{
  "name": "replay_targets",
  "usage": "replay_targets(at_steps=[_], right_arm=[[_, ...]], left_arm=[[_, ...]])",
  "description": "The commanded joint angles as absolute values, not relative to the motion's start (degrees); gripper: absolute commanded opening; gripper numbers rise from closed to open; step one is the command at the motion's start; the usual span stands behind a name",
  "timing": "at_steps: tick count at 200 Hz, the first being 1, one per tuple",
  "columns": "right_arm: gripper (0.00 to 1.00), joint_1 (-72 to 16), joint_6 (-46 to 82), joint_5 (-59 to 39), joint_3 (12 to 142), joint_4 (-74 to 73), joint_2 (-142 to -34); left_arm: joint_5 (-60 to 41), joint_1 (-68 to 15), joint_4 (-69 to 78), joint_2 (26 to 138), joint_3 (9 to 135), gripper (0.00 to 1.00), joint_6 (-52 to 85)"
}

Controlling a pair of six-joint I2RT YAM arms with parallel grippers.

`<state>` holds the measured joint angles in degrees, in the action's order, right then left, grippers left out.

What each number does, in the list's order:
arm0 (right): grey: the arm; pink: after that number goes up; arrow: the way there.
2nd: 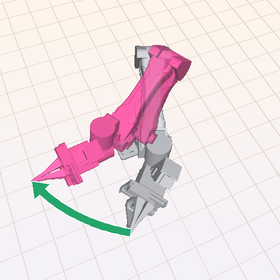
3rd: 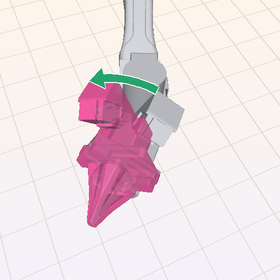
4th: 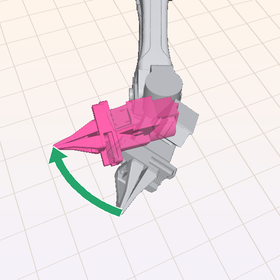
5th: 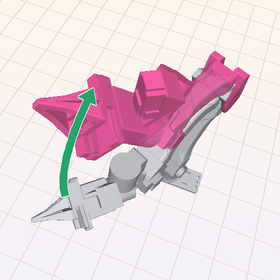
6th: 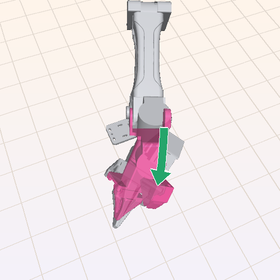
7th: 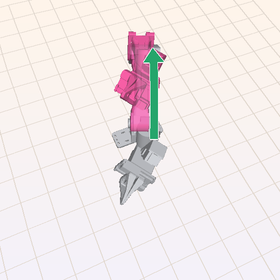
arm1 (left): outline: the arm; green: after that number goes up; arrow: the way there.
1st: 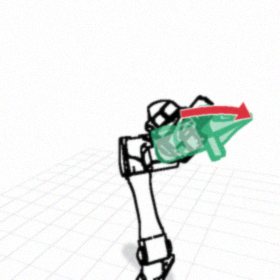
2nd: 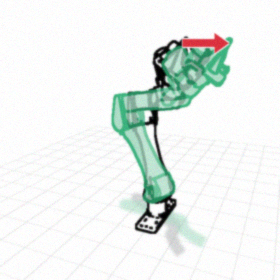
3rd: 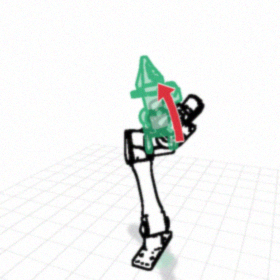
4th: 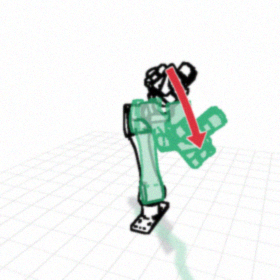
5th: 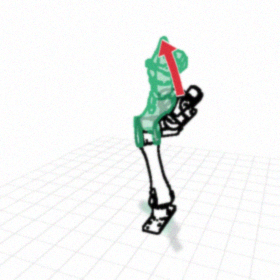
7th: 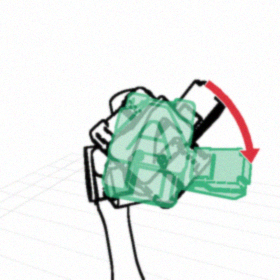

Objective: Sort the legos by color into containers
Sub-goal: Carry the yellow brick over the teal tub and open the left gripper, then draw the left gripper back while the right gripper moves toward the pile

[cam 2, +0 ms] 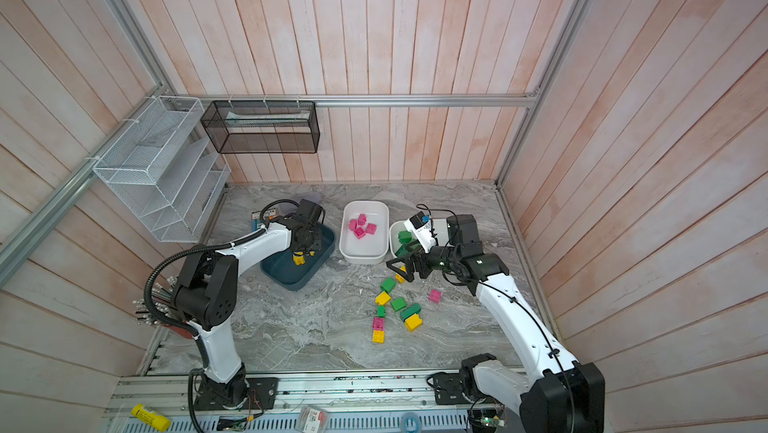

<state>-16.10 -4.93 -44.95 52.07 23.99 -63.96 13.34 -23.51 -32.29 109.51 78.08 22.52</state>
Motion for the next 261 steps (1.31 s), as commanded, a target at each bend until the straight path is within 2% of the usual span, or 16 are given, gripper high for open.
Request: replay_targets(at_steps=[1, 41, 75, 116, 123, 129, 175, 214, 261], right_arm=[[0.98, -16.36, -6.26, -43.56, 52.96, 25.86, -63.47], [0.98, -16.00, -7.60, -42.42, 53.14, 26.31, -63.54], [0.98, -14.23, -8.73, -42.06, 53.17, 27.10, -63.66], [0.98, -12.74, -10.59, -41.46, 53.39, 30.06, -63.12], [0.98, -12.77, -11.48, -42.15, 53.42, 30.82, -63.00], [0.98, -12.80, -12.04, -42.26, 53.39, 31.39, -62.90], [0.96, -16.13, -16.78, -36.61, 51.15, 34.44, -64.24], [0.95, -22.40, -18.97, -31.76, 46.89, 29.75, -64.46], [0.93, -27.67, -32.99, -22.51, 43.24, 26.52, -66.50]], left_arm=[[11.76, -23.47, -29.80, 109.88, 81.40, 0.67, 21.14], [7.56, -24.93, -36.19, 104.41, 83.92, 0.75, 22.92], [4.05, -31.45, -41.87, 96.18, 83.12, 0.81, 23.82], [-0.51, -39.99, -42.17, 86.54, 74.56, 0.87, 29.04], [-1.72, -40.86, -41.50, 84.64, 72.64, 0.92, 29.81], [-3.06, -41.27, -40.71, 82.87, 71.07, 1.00, 30.48], [-10.32, -41.47, -36.85, 70.19, 60.16, 1.00, 31.30], [-14.22, -39.35, -35.33, 64.50, 54.07, 1.00, 31.22], [-16.46, -33.98, -36.73, 59.75, 50.68, 1.00, 29.03]])
